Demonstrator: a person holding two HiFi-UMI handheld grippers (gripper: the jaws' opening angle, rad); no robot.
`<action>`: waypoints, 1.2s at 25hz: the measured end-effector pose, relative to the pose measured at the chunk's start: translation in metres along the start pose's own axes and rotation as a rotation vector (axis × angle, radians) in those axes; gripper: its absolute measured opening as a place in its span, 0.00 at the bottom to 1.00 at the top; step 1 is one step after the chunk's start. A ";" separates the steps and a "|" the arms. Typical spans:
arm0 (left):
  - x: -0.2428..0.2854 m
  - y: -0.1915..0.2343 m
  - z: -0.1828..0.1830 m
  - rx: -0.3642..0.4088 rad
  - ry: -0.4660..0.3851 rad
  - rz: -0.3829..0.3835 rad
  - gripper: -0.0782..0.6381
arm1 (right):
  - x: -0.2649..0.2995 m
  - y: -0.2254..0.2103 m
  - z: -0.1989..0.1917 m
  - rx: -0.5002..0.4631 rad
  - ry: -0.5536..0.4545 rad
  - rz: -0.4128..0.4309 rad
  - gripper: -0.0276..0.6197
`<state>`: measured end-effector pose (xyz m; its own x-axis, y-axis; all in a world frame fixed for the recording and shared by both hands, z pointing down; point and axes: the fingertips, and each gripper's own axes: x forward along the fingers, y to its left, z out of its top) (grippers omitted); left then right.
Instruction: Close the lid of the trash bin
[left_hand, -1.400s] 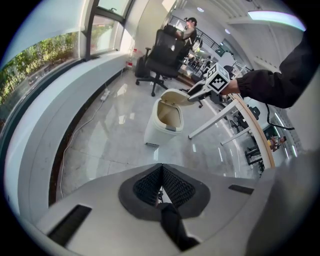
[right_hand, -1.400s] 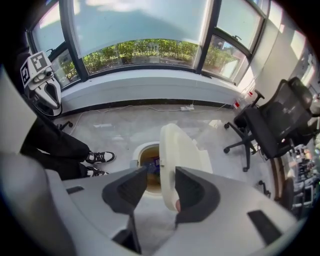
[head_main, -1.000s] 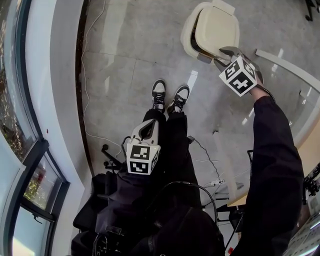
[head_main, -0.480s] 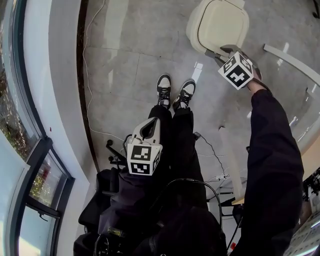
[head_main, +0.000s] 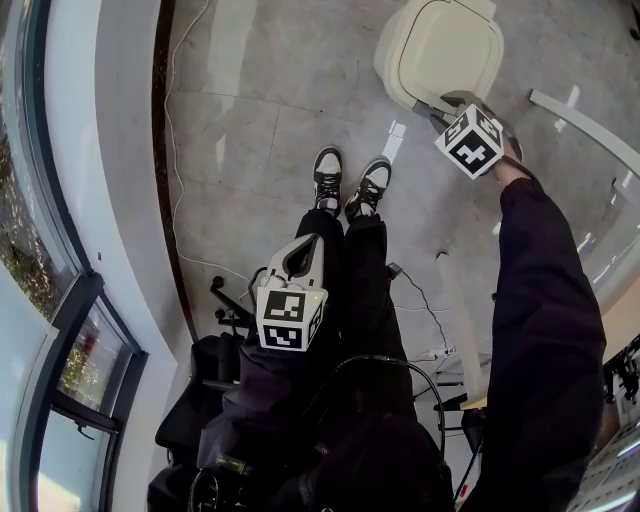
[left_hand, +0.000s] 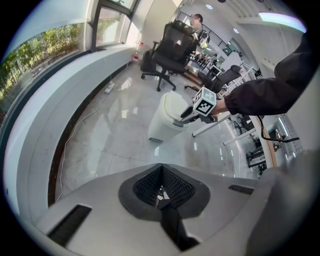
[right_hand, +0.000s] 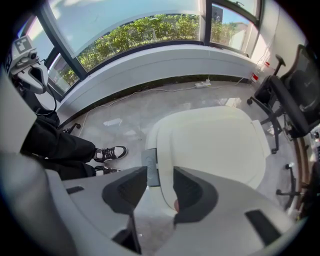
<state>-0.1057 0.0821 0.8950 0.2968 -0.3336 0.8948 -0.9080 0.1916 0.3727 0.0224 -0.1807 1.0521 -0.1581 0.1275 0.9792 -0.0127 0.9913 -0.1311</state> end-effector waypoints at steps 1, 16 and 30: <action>0.000 -0.001 0.000 -0.001 0.000 0.000 0.11 | 0.001 0.000 0.000 0.001 0.000 0.001 0.30; 0.005 -0.009 0.002 0.016 0.004 0.001 0.11 | 0.005 0.000 -0.002 0.050 -0.029 0.004 0.30; -0.052 -0.049 0.105 0.143 -0.197 -0.018 0.11 | -0.181 0.022 0.058 0.519 -0.535 -0.218 0.05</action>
<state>-0.1077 -0.0069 0.8039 0.2624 -0.5122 0.8178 -0.9399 0.0563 0.3368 -0.0067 -0.1837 0.8630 -0.5527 -0.2325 0.8003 -0.5381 0.8328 -0.1297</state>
